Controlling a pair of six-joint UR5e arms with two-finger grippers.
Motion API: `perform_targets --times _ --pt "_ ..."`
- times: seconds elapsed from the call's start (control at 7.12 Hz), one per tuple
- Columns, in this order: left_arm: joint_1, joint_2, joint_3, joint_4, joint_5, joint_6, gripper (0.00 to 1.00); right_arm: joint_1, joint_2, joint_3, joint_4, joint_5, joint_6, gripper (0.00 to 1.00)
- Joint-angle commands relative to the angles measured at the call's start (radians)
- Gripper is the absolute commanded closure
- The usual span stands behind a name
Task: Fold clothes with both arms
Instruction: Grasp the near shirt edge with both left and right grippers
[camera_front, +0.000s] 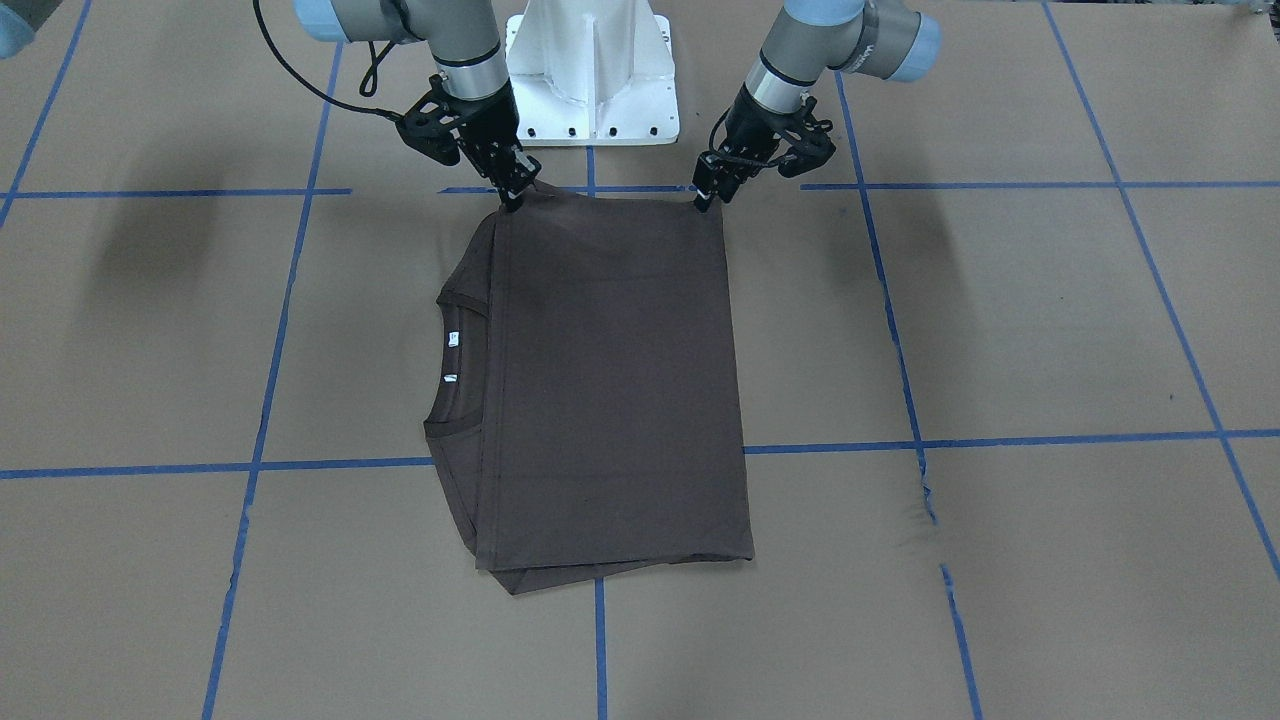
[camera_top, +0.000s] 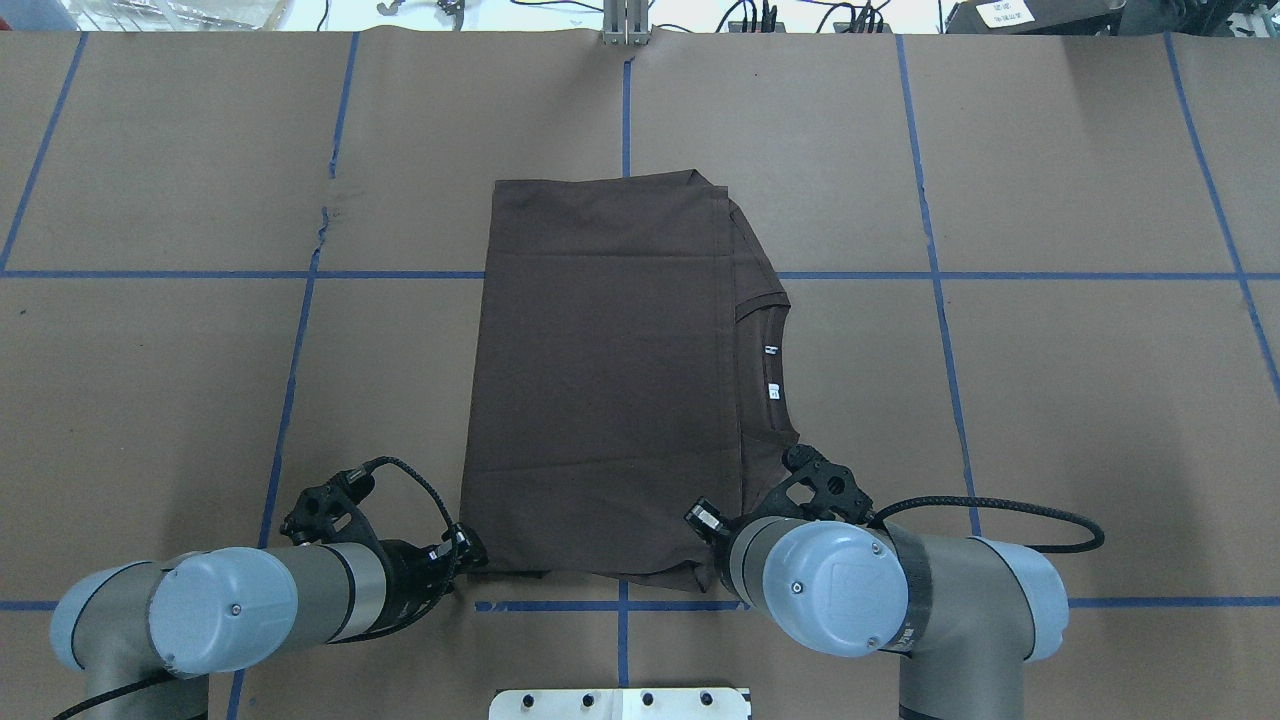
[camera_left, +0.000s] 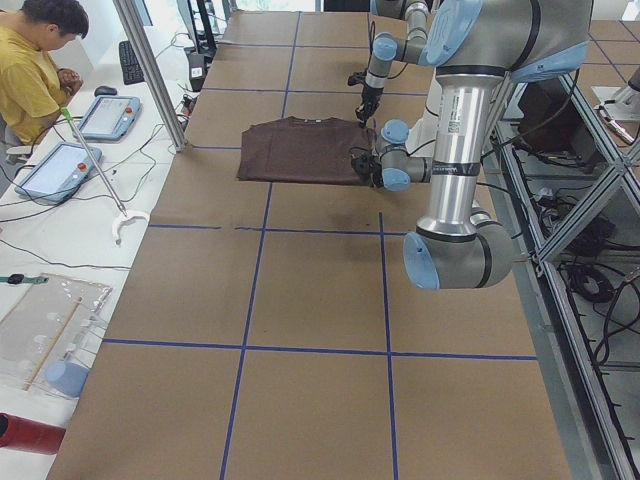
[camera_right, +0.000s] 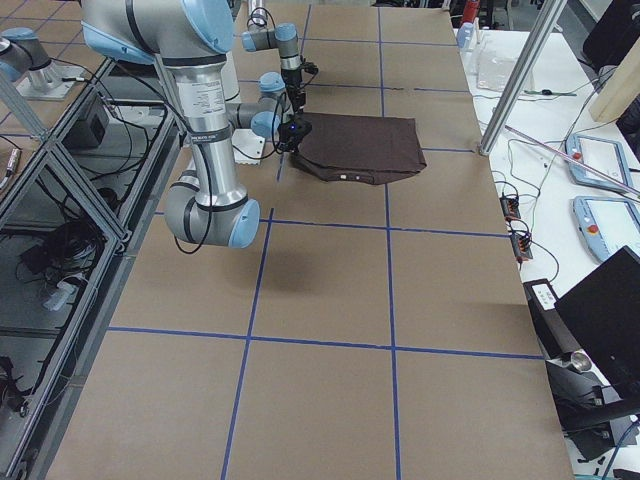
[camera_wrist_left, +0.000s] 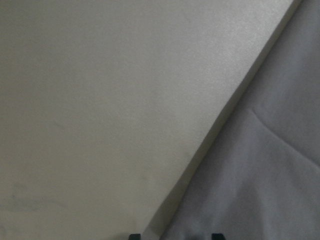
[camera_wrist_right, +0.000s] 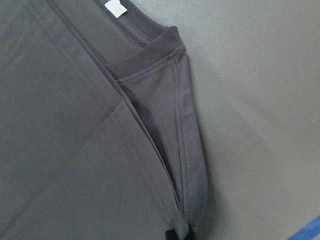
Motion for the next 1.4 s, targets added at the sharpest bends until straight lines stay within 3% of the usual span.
perform_targets --times 0.0,0.28,0.56,0.84,0.98,1.12,1.26 --pt "0.001 0.001 -0.003 0.001 0.016 0.000 1.00 0.000 0.000 0.000 0.000 0.000 0.000 1.00" --pt "0.000 -0.008 -0.012 0.001 0.016 -0.003 1.00 0.000 -0.001 0.000 0.000 0.000 0.000 1.00" --pt "-0.002 0.015 -0.130 0.034 0.015 -0.008 1.00 0.000 -0.017 0.023 0.000 0.000 0.002 1.00" --pt "0.032 0.000 -0.213 0.123 0.012 -0.149 1.00 -0.020 -0.073 0.128 -0.017 -0.012 0.000 1.00" --pt "0.032 -0.056 -0.266 0.271 0.007 -0.146 1.00 0.007 -0.055 0.176 -0.106 0.003 -0.011 1.00" --pt "-0.015 -0.179 -0.268 0.423 0.007 -0.091 1.00 0.090 0.004 0.164 -0.150 0.039 -0.032 1.00" --pt "-0.105 -0.269 -0.258 0.493 0.004 -0.030 1.00 0.214 0.070 0.119 -0.161 0.160 -0.117 1.00"
